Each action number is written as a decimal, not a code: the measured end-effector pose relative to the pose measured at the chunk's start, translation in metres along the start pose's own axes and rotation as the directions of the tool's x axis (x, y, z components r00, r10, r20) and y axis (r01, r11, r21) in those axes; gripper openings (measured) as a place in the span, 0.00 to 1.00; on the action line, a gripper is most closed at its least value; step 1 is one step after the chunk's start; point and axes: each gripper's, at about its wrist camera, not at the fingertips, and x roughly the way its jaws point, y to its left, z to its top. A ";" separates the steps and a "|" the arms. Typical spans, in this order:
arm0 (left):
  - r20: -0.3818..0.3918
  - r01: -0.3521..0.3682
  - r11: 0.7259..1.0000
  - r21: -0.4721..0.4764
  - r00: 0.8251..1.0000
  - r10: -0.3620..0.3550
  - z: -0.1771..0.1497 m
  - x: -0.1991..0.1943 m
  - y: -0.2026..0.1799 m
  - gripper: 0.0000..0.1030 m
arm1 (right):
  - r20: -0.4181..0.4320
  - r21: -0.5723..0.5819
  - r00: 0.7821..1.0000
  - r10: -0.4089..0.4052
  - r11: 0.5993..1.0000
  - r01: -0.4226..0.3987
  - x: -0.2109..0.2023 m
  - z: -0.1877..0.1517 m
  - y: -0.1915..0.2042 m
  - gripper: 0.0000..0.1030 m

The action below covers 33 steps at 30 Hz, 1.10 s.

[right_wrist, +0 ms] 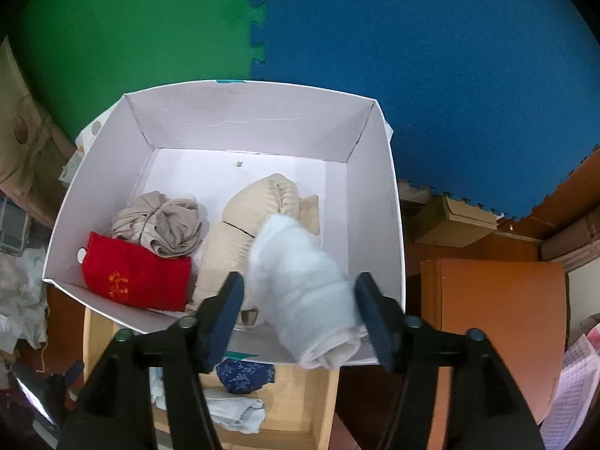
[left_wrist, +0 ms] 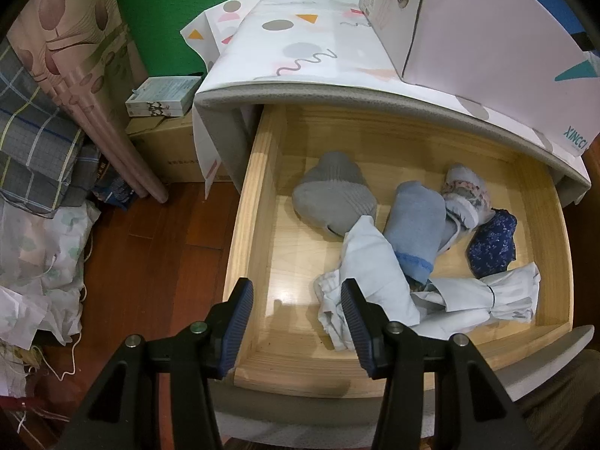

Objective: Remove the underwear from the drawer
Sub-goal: 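Carry the white rolled sock with the right tool into the white box and release, then move the open right tool back down into the drawer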

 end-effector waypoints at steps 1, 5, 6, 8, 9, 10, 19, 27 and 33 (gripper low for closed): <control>-0.003 -0.003 1.000 0.003 1.000 0.003 0.000 0.001 0.000 0.48 | 0.003 -0.005 1.000 -0.012 1.000 0.012 -0.001 -0.001 0.000 0.59; -0.021 -0.003 1.000 0.012 1.000 0.004 0.000 0.004 0.000 0.48 | 0.026 -0.011 1.000 -0.006 1.000 0.006 -0.015 -0.004 0.001 0.59; -0.025 -0.001 1.000 0.011 1.000 0.001 0.000 0.005 0.000 0.48 | 0.033 -0.011 0.999 0.000 1.000 0.000 -0.020 -0.005 0.000 0.61; -0.032 0.008 1.000 0.006 0.999 -0.008 0.000 0.006 0.002 0.48 | 0.042 -0.018 0.999 0.011 1.000 -0.010 -0.030 -0.009 0.000 0.62; -0.035 0.012 1.000 0.003 0.999 -0.012 0.000 0.006 0.002 0.48 | 0.042 -0.021 0.999 0.018 1.000 -0.017 -0.036 -0.013 0.000 0.62; -0.037 0.014 1.000 0.000 0.999 -0.014 0.000 0.007 0.004 0.48 | 0.040 -0.024 0.999 0.022 0.999 -0.021 -0.039 -0.017 0.000 0.62; -0.062 0.036 0.999 -0.019 0.997 -0.037 0.000 0.011 0.007 0.48 | -0.037 -0.089 0.994 0.106 0.990 -0.109 -0.052 -0.078 0.016 0.72; -0.077 0.041 0.999 -0.028 0.996 -0.043 0.000 0.013 0.008 0.48 | -0.233 -0.167 0.964 0.127 0.971 -0.169 0.015 -0.145 0.054 0.72; -0.091 0.061 0.997 -0.043 0.994 -0.064 0.000 0.017 0.011 0.49 | -0.365 -0.267 0.924 0.118 0.937 -0.225 0.075 -0.179 0.092 0.72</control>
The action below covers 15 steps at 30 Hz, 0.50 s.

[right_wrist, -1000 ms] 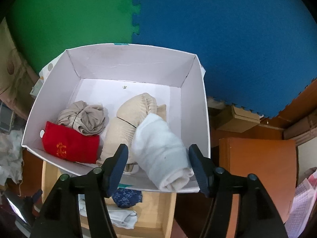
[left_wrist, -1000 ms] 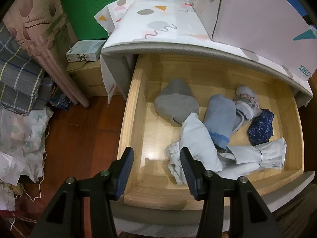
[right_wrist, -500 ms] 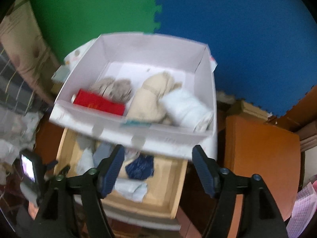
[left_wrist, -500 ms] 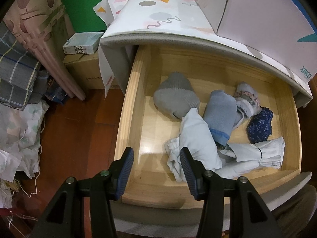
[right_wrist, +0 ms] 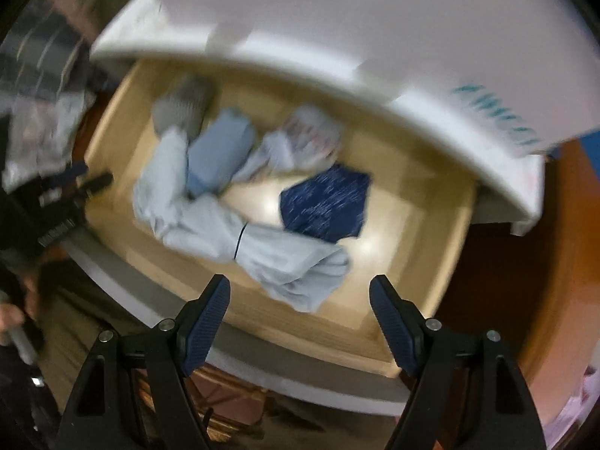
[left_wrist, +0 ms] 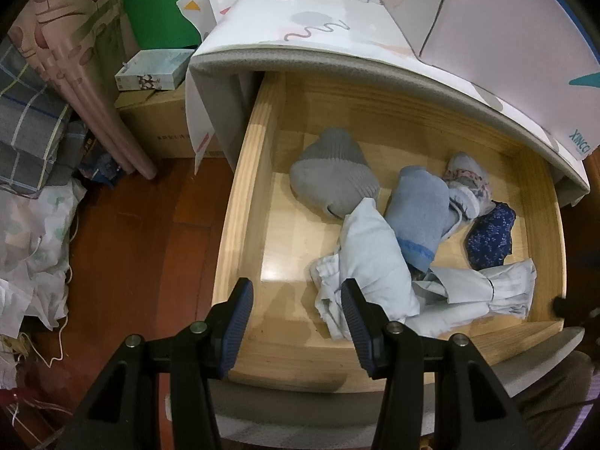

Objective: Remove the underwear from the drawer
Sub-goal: 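Move the open right tool back down into the drawer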

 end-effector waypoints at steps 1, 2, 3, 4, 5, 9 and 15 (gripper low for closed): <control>-0.001 0.004 1.000 -0.003 1.000 -0.004 0.000 0.000 0.000 0.48 | -0.012 -0.012 1.000 0.007 1.000 -0.007 0.007 0.002 0.002 0.70; -0.002 0.008 1.000 -0.005 1.000 -0.008 0.000 0.000 0.001 0.48 | -0.027 -0.021 1.000 0.013 1.000 -0.014 0.014 0.003 0.004 0.70; -0.004 0.010 1.000 -0.006 1.000 -0.010 0.000 0.001 0.001 0.48 | -0.042 -0.028 0.999 0.016 0.999 -0.017 0.021 0.004 0.006 0.69; -0.006 0.010 1.000 -0.006 1.000 -0.010 0.000 0.001 0.001 0.48 | -0.052 -0.033 0.999 0.016 0.999 -0.017 0.028 0.006 0.007 0.68; -0.007 0.010 1.000 -0.006 1.000 -0.010 0.000 0.001 0.001 0.48 | -0.057 -0.046 0.998 0.012 0.999 -0.015 0.032 0.008 0.010 0.68; -0.018 0.018 1.000 -0.008 1.000 -0.018 0.000 0.003 0.001 0.48 | -0.068 -0.103 0.998 0.001 0.995 -0.008 0.047 0.016 0.021 0.68; -0.028 0.017 1.000 -0.009 0.999 -0.017 0.000 0.005 0.001 0.48 | -0.104 -0.213 0.994 -0.034 0.977 0.011 0.068 0.025 0.043 0.70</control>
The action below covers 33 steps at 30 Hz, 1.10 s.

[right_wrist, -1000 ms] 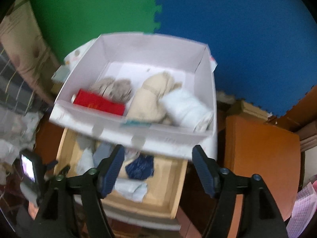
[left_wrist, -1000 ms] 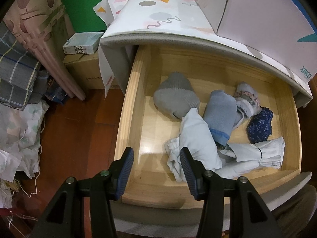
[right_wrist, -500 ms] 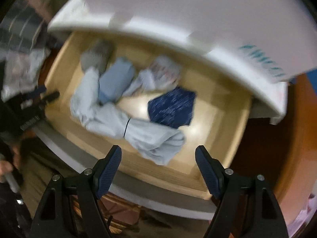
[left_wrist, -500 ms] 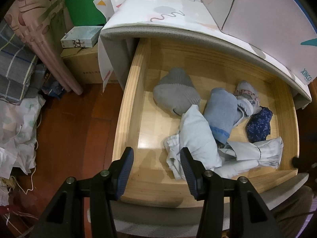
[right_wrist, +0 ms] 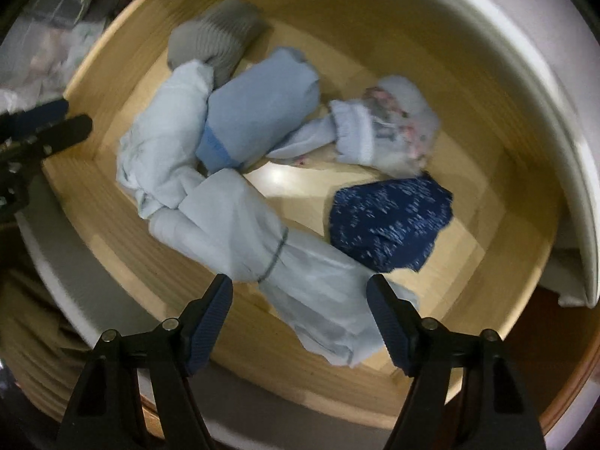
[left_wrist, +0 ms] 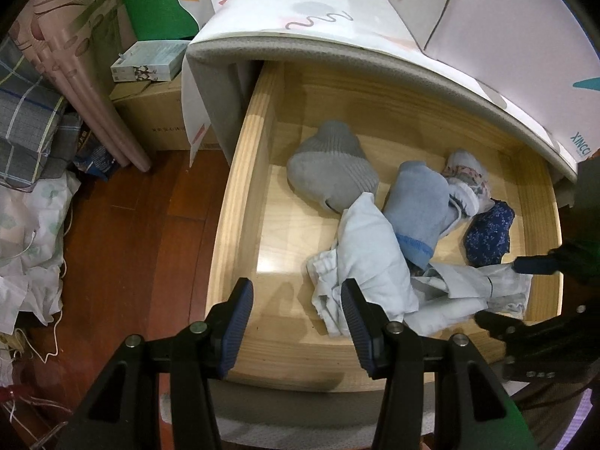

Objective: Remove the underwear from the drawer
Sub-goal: 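Move the open right tool back down into the drawer, then close the right tool on the pale blue tied garment while the left tool approaches the white sock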

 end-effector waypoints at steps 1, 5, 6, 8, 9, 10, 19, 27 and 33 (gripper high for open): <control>-0.001 0.000 1.000 0.000 1.000 0.000 0.000 0.000 0.000 0.48 | -0.007 -0.018 1.000 -0.013 1.000 0.013 0.004 0.002 0.003 0.71; -0.004 -0.002 1.000 0.000 1.000 0.002 0.000 0.001 0.000 0.48 | -0.033 -0.073 0.997 -0.065 0.995 0.063 0.017 0.012 0.013 0.74; -0.005 -0.001 1.000 0.000 1.000 0.001 0.000 0.001 0.000 0.48 | -0.038 -0.084 0.997 -0.074 0.994 0.070 0.020 0.014 0.014 0.74; -0.006 0.001 1.000 -0.001 1.000 -0.001 0.000 0.001 0.001 0.48 | -0.043 -0.086 0.996 -0.080 0.993 0.076 0.022 0.017 0.014 0.74; -0.006 0.002 1.000 -0.002 1.000 -0.002 0.000 0.001 0.001 0.48 | -0.040 -0.084 0.996 -0.077 0.994 0.074 0.022 0.019 0.013 0.75; -0.006 0.003 1.000 -0.003 1.000 -0.003 0.000 0.001 0.001 0.48 | -0.040 -0.080 0.996 -0.074 0.994 0.071 0.023 0.020 0.012 0.77; -0.008 0.006 1.000 -0.005 1.000 -0.006 0.000 0.001 0.002 0.48 | -0.104 0.057 0.995 -0.013 0.998 0.019 0.039 0.018 -0.006 0.71; -0.003 0.003 1.000 -0.005 1.000 -0.003 -0.002 0.000 0.001 0.48 | -0.106 0.220 0.992 0.070 0.974 -0.046 0.033 -0.007 -0.044 0.52; -0.005 -0.005 1.000 -0.005 1.000 0.005 -0.001 0.001 0.001 0.48 | -0.086 0.342 0.992 0.093 0.938 -0.058 0.030 -0.024 -0.076 0.46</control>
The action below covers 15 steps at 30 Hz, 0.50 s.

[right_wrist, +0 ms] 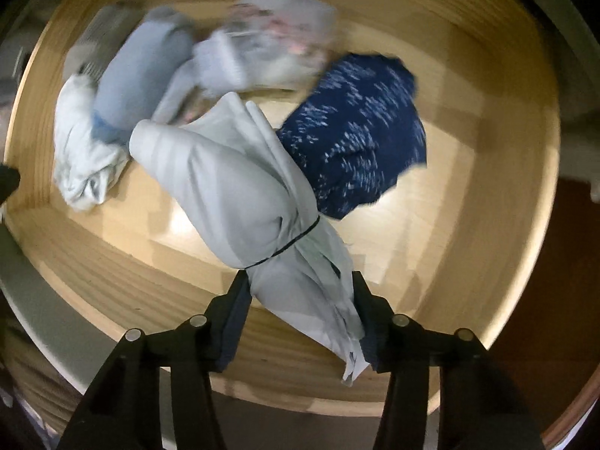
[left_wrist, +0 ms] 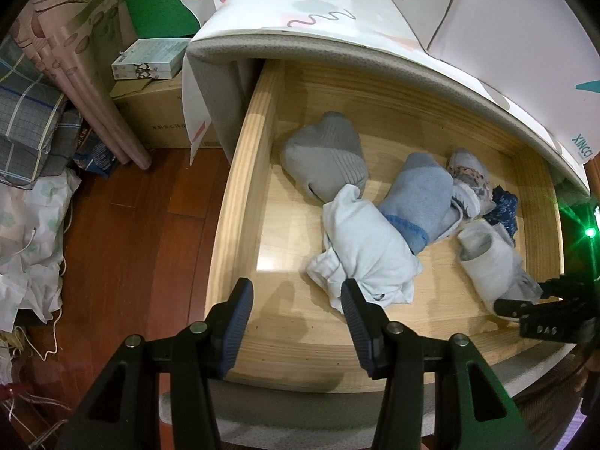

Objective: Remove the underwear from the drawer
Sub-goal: 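Close the right tool on the pale blue tied garment while the left tool approaches the white sock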

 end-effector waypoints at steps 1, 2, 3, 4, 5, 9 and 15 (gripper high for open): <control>-0.001 -0.004 1.000 0.001 1.000 0.004 0.000 0.000 0.000 0.48 | 0.001 0.023 1.000 0.001 1.000 -0.001 0.000 -0.001 -0.005 0.46; -0.002 -0.008 1.000 0.002 1.000 0.008 0.001 0.001 -0.001 0.48 | 0.001 0.046 1.000 0.002 0.999 -0.002 0.000 -0.002 -0.009 0.46; -0.003 -0.012 1.000 0.002 1.000 0.012 0.001 0.001 -0.002 0.48 | 0.003 0.065 1.000 0.002 0.998 -0.002 0.000 -0.003 -0.016 0.46; -0.008 -0.016 1.000 0.005 1.000 0.016 0.001 0.002 -0.002 0.48 | 0.007 0.093 1.000 0.001 0.996 -0.002 -0.001 -0.004 -0.022 0.46; -0.013 -0.017 1.000 0.007 1.000 0.017 0.001 0.003 -0.003 0.48 | 0.010 0.114 1.000 0.003 0.993 -0.004 0.000 -0.004 -0.025 0.46; -0.043 -0.023 1.000 0.004 0.999 0.023 0.003 0.008 -0.004 0.48 | 0.025 0.171 1.000 0.015 0.985 -0.019 0.006 -0.015 -0.040 0.46; -0.099 0.012 0.997 -0.071 0.995 -0.019 0.010 0.021 0.002 0.48 | 0.050 0.224 0.999 0.013 0.974 -0.024 0.004 -0.040 -0.062 0.45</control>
